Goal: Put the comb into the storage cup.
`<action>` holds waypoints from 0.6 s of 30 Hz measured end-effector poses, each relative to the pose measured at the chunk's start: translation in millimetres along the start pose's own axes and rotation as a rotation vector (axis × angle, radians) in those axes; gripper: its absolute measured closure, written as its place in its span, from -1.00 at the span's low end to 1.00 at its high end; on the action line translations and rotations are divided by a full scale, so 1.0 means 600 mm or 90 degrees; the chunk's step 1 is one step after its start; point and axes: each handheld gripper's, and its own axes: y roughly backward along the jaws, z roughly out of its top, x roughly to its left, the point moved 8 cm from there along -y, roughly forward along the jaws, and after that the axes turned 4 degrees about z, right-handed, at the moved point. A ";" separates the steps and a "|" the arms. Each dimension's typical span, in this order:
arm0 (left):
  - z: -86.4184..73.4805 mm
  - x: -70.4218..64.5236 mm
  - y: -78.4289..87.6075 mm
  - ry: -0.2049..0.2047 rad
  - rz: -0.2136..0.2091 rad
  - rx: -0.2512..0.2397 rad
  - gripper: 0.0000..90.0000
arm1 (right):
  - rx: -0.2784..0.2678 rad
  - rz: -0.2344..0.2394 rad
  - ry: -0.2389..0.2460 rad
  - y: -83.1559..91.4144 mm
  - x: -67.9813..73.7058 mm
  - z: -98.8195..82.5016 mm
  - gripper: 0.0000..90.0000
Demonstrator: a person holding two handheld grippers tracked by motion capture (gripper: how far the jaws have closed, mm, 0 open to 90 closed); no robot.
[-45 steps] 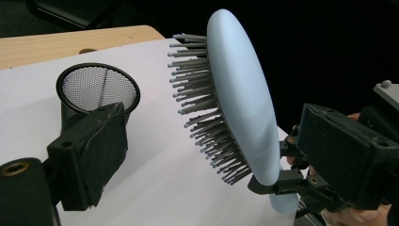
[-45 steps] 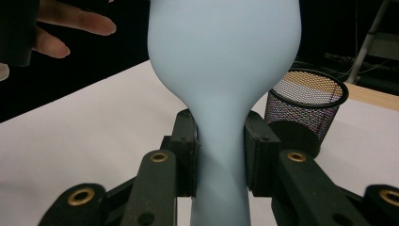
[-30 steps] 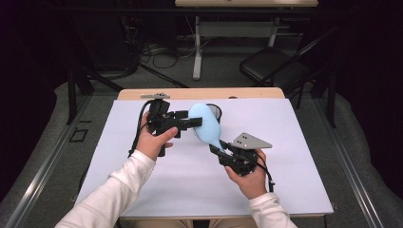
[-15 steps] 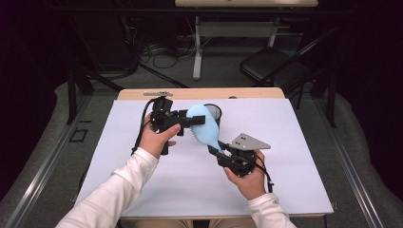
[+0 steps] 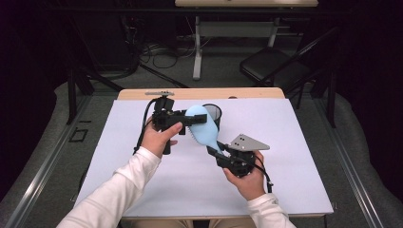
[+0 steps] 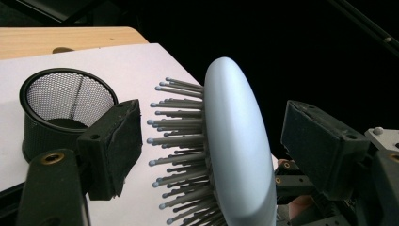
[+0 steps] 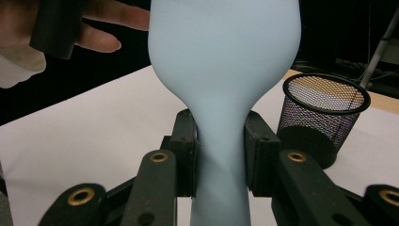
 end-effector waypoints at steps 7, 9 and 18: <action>-0.003 -0.001 -0.002 0.008 -0.008 0.010 -0.39 | 0.000 0.001 0.001 0.000 0.001 -0.001 0.54; -0.003 0.000 -0.001 0.012 -0.010 0.003 -0.32 | 0.000 0.002 0.001 0.000 0.002 0.000 0.54; -0.006 0.002 -0.002 0.016 -0.012 0.005 -0.21 | 0.001 0.001 0.003 -0.001 0.003 -0.002 0.54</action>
